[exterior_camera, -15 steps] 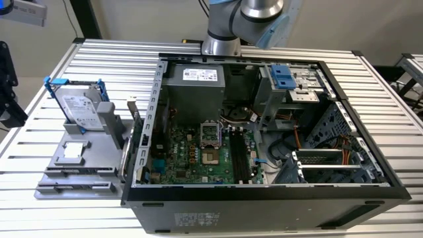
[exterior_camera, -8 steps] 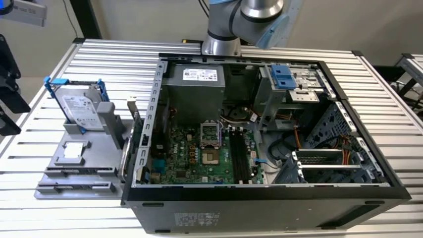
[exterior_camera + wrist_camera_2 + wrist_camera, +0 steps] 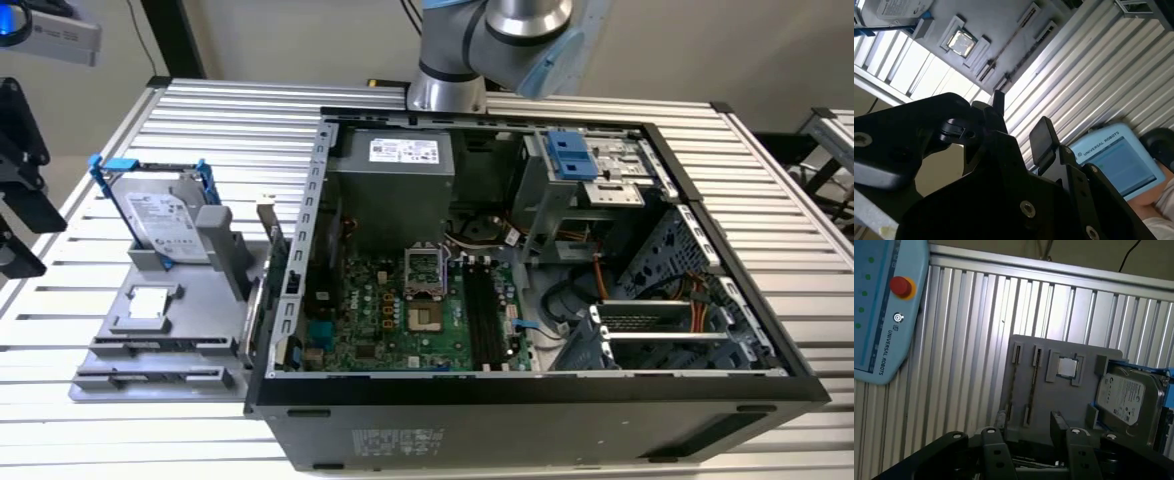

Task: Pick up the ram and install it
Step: 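Pick up the ram and move it above insertion slot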

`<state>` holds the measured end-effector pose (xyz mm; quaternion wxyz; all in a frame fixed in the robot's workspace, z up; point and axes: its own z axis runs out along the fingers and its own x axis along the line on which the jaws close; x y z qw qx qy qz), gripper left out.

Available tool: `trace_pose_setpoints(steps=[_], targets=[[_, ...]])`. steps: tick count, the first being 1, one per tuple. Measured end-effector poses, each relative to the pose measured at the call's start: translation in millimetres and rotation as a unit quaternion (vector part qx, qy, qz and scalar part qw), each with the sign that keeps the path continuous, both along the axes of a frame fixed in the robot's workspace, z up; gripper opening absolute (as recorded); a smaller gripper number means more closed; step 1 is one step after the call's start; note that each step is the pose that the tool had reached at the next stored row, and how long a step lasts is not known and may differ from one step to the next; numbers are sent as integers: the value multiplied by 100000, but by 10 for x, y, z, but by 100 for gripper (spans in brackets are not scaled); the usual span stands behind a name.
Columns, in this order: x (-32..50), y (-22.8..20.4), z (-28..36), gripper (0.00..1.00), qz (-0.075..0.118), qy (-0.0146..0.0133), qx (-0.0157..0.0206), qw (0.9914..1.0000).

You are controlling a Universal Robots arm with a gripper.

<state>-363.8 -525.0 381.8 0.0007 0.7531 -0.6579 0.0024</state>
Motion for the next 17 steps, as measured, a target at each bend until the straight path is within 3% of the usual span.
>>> trace_pose_setpoints(steps=[7,17], targets=[[0,0,-115,100,-33,-3,-145,100000],[0,0,-219,100,-127,-5,-441,99999]])
